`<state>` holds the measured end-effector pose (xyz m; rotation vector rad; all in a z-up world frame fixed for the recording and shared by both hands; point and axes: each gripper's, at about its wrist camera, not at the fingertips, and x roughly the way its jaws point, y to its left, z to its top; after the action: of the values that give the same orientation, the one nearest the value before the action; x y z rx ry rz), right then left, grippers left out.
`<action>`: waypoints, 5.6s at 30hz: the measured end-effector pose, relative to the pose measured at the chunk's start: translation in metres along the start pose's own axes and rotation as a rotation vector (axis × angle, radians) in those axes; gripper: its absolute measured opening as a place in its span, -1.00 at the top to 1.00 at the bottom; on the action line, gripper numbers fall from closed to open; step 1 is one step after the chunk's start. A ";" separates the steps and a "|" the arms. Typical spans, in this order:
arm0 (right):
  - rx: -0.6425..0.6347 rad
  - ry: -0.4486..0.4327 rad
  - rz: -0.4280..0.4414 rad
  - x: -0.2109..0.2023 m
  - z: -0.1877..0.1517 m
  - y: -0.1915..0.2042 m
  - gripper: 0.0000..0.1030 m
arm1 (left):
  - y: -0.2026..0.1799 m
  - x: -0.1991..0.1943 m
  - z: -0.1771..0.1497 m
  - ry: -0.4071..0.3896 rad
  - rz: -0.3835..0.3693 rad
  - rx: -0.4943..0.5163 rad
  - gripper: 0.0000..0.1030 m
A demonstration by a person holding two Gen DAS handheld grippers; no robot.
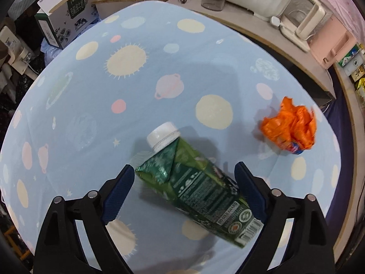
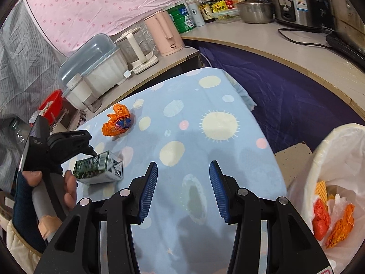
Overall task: Collect trash
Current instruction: 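Grasp the green juice carton with the left tool while the right tool grasps the orange snack wrapper, then carry the green carton and orange wrapper over the bin, then open both tools to drop the carton and wrapper into the bin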
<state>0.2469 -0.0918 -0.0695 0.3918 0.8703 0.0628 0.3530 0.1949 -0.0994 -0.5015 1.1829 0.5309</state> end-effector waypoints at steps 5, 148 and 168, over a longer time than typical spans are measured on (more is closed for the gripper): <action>-0.028 0.010 0.018 0.011 0.002 0.014 0.10 | 0.022 0.005 -0.010 0.023 -0.017 0.037 -0.66; 0.464 -0.202 -0.159 -0.193 -0.080 -0.277 0.23 | -0.164 -0.168 -0.376 -0.136 -0.376 1.032 0.10; 0.466 -0.217 -0.161 -0.197 -0.077 -0.272 0.03 | -0.159 -0.168 -0.364 -0.153 -0.377 0.992 0.05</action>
<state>0.0332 -0.3619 -0.0681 0.7471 0.6941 -0.3319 0.1410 -0.1757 -0.0347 0.1778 1.0243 -0.3543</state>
